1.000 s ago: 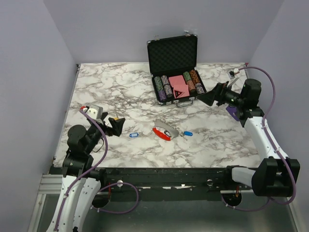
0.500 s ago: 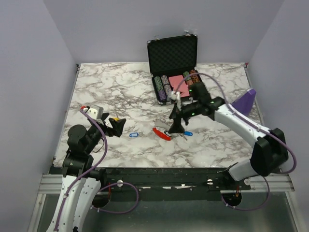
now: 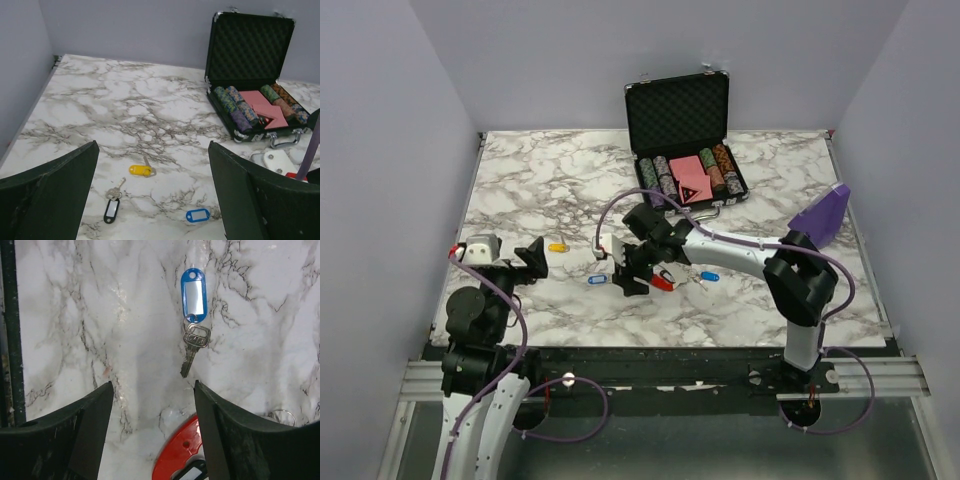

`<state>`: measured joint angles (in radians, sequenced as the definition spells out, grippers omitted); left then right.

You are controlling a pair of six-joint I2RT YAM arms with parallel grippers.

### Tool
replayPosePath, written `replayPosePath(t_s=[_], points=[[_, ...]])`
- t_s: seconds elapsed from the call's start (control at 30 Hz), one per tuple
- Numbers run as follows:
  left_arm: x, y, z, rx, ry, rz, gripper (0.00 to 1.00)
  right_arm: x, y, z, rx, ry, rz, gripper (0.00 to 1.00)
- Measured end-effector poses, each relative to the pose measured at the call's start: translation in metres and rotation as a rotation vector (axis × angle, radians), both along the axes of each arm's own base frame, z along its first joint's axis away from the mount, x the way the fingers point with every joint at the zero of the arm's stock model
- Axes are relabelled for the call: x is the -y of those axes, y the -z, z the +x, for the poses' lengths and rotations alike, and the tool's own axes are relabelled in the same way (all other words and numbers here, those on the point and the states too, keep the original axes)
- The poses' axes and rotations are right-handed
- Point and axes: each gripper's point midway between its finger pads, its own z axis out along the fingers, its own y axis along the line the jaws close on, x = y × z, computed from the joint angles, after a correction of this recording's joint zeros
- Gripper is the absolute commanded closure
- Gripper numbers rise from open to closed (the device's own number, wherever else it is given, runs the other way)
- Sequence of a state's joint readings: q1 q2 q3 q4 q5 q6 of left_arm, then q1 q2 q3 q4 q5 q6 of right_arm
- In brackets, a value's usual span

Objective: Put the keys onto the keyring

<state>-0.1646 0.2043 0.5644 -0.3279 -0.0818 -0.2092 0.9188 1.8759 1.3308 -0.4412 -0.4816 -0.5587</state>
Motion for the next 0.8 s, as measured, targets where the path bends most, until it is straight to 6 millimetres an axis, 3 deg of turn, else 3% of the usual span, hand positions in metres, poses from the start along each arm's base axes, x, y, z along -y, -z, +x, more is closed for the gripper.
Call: replayPosePath(t_s=[0.3, 0.8], points=[[-0.025, -0.018, -0.016, 0.110, -0.126, -0.025, 0.01, -0.025, 0.026, 0.004, 0.043, -0.035, 0.005, 0.33], [-0.030, -0.023, -0.021, 0.146, -0.151, -0.025, 0.01, -0.046, 0.041, 0.027, 0.099, -0.016, 0.017, 0.41]])
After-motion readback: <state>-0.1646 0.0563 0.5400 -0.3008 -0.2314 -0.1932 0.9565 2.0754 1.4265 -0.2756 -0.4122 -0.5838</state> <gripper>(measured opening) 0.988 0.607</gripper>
